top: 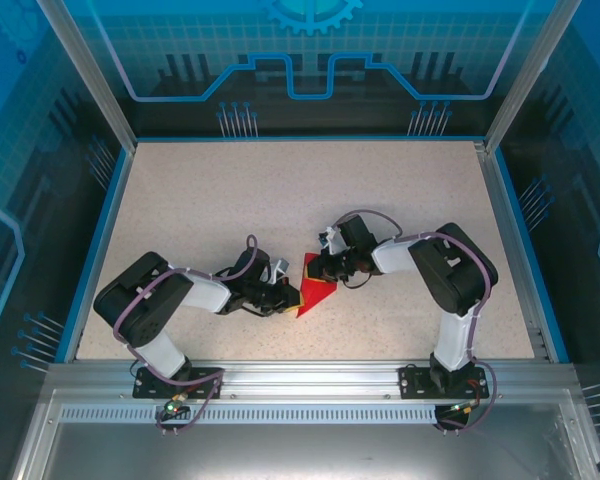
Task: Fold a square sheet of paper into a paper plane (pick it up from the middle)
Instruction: Fourth fold the wing at the center of the table.
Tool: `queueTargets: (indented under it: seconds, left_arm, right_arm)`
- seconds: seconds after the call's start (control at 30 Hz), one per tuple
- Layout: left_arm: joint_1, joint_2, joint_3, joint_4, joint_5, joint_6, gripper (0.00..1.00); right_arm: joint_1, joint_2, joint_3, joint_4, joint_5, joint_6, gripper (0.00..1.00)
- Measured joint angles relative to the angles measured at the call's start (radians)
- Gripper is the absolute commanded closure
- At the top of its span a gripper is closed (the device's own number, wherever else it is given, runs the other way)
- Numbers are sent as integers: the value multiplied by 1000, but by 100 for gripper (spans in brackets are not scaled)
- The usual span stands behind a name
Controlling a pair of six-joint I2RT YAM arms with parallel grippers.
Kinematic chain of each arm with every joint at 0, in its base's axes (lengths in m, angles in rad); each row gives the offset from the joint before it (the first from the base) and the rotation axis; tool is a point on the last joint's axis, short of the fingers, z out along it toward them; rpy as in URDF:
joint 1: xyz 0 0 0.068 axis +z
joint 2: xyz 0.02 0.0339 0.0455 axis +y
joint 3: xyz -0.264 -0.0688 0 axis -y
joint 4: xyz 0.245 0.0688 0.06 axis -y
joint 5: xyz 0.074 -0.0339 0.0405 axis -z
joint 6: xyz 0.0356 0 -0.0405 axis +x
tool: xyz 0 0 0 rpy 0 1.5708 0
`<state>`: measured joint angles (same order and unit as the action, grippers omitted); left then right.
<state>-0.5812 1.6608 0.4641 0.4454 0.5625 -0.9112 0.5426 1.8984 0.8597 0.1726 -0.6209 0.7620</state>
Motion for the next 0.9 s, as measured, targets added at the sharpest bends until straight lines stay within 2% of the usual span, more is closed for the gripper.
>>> queueTargets:
  seconds: [0.1,0.4,0.53,0.63,0.9]
  left_arm:
    - [2,1,-2,8,2,-5,94]
    - [-1,-36,0,-38,-14,11,78]
    - [-18,-64,23,-129,-56,39,80]
    - [-34,-65,45,-184,-89,53,84]
    - [-64,-69,75,-257,-145,72,92]
  right_arm:
    - [0,9,20,-24,-1,-8,87]
    - [5,37,100,-164,16,-64,89]
    - [8,37,104,-175,22,-76,89]
    - [8,37,105,-177,23,-80,89]
    - [11,37,108,-183,28,-83,89]
